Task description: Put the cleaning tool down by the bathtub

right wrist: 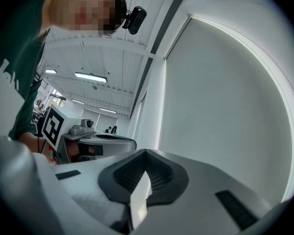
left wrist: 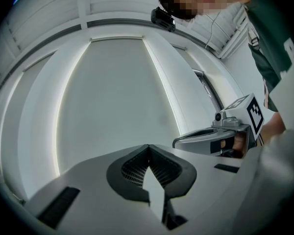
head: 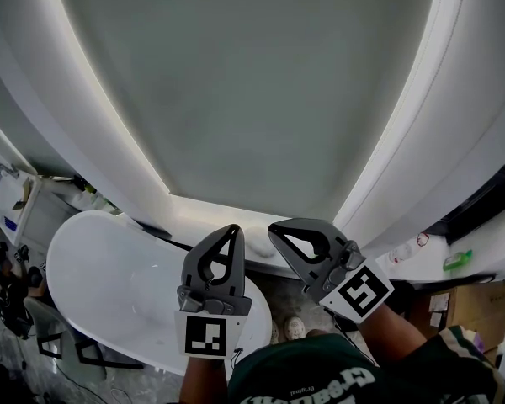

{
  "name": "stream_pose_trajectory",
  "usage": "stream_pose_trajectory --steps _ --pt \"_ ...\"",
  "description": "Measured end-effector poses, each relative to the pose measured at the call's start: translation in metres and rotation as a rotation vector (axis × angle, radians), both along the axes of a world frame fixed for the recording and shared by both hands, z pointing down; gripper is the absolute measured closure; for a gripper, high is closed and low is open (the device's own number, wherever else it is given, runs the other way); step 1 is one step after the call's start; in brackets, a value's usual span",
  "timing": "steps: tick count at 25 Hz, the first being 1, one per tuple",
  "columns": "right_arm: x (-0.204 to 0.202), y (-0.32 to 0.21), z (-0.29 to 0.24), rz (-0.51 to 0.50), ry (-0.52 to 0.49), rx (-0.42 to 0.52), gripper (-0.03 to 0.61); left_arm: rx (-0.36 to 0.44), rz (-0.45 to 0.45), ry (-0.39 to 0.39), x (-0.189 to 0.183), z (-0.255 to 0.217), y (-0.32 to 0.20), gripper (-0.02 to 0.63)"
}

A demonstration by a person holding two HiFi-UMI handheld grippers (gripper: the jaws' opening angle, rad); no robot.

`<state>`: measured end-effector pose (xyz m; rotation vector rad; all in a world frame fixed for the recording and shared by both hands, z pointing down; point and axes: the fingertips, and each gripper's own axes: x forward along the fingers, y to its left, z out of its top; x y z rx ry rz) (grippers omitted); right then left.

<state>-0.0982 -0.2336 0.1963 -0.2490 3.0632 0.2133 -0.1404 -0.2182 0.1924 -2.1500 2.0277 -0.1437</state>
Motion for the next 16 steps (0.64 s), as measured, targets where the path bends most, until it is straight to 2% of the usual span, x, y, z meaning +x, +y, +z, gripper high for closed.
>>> stream_pose_trajectory --steps 16 --pt "-0.001 0.017 0.006 -0.014 0.013 -0.004 0.565 -0.025 -0.001 -0.003 -0.002 0.009 0.011 0.604"
